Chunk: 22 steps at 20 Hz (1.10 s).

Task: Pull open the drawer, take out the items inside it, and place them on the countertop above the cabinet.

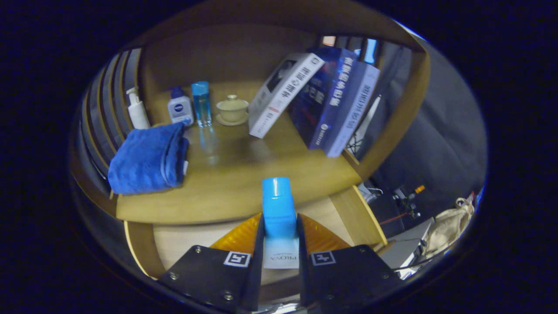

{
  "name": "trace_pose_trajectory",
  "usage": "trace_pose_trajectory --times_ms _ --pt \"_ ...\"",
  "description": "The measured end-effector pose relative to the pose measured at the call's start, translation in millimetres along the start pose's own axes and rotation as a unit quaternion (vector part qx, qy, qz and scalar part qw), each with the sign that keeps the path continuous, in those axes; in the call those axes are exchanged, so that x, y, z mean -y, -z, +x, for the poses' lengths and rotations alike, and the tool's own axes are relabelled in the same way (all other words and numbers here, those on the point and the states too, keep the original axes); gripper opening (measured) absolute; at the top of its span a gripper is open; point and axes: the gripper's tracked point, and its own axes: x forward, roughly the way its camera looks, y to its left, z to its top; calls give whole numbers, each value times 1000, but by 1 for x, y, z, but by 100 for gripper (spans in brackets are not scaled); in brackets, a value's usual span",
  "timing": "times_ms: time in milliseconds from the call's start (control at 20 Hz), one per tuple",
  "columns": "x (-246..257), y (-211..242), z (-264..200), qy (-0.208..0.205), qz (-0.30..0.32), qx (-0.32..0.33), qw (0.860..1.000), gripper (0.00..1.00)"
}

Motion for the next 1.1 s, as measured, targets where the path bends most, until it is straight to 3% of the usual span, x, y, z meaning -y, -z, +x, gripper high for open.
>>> trace_pose_trajectory --times_ms 200,400,600,750,1000,1100 --pt "-36 -24 30 -78 2 11 997 36" --pt "-50 -43 55 -121 0 28 992 36" --pt "-49 -54 43 -145 -9 74 987 51" --pt "-43 -60 7 -145 -14 140 979 77" --pt "-30 -37 -56 -145 8 231 962 82" --pt "-29 -20 -81 -150 15 262 953 91"
